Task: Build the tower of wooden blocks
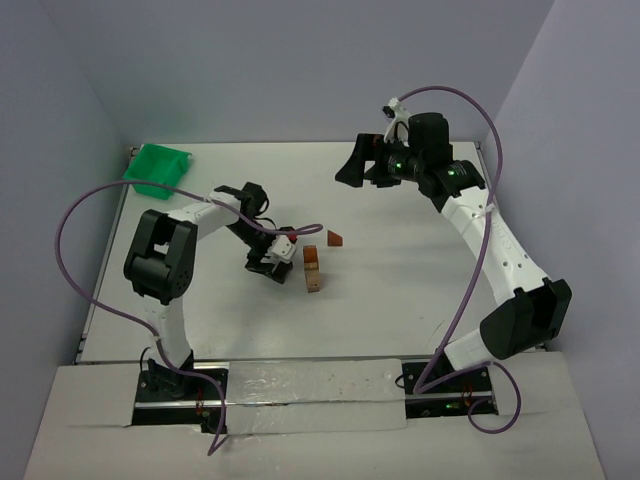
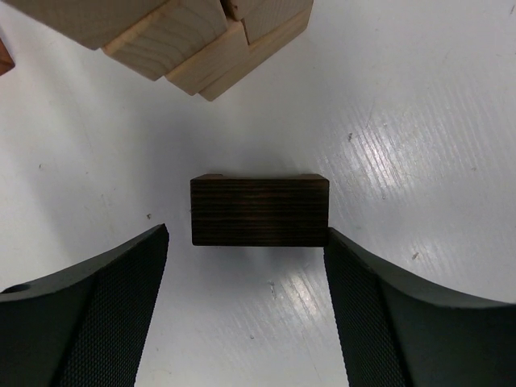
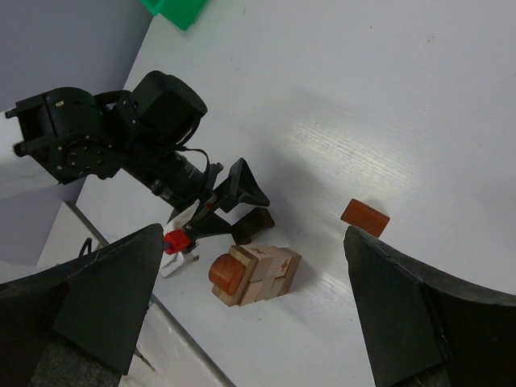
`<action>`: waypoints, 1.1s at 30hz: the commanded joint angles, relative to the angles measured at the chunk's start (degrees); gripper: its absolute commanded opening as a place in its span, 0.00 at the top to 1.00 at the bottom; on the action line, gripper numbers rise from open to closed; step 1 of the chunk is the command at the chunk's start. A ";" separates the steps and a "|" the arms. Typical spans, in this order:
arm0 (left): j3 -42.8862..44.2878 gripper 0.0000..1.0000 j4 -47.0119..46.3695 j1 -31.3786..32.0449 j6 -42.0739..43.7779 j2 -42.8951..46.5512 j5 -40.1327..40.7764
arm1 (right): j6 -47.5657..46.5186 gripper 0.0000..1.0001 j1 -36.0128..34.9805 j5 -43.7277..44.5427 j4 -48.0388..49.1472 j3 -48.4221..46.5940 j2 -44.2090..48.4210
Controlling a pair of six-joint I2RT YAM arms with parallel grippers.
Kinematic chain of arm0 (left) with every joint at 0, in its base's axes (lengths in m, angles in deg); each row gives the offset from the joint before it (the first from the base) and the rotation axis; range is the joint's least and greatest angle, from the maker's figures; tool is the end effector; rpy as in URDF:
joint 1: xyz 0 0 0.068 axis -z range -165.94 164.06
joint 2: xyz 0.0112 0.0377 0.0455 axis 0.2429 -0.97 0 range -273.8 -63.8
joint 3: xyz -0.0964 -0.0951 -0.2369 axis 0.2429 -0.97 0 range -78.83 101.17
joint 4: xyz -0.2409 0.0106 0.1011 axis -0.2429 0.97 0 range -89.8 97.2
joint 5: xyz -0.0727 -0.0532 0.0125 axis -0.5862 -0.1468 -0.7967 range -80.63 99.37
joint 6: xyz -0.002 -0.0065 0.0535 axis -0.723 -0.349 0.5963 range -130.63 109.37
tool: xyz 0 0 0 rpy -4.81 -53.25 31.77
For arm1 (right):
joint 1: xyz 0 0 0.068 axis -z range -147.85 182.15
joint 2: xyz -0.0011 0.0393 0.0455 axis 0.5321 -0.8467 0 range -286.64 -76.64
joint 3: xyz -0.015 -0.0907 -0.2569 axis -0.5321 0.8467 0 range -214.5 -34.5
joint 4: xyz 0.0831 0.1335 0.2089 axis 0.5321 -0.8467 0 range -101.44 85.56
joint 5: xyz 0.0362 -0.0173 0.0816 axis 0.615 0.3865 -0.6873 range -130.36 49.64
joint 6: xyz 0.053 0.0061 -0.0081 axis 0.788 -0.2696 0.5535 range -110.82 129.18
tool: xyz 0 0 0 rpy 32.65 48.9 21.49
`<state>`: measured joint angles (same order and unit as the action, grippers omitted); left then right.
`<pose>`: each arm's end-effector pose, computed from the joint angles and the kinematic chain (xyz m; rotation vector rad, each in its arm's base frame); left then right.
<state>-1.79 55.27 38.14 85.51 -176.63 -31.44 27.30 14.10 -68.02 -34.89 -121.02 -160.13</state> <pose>0.3143 -0.1661 0.1612 2.2685 1.3123 -0.8004 0.3040 0.1165 0.4001 -0.3105 2.0838 0.8808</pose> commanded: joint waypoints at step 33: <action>-6.82 0.87 1.81 -0.76 -16.14 21.06 -4.01 | 1.24 0.00 1.76 -3.10 2.41 1.73 2.86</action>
<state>-9.94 54.00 38.22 74.21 -162.03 -32.14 28.01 15.44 -69.97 -34.81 -119.78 -160.81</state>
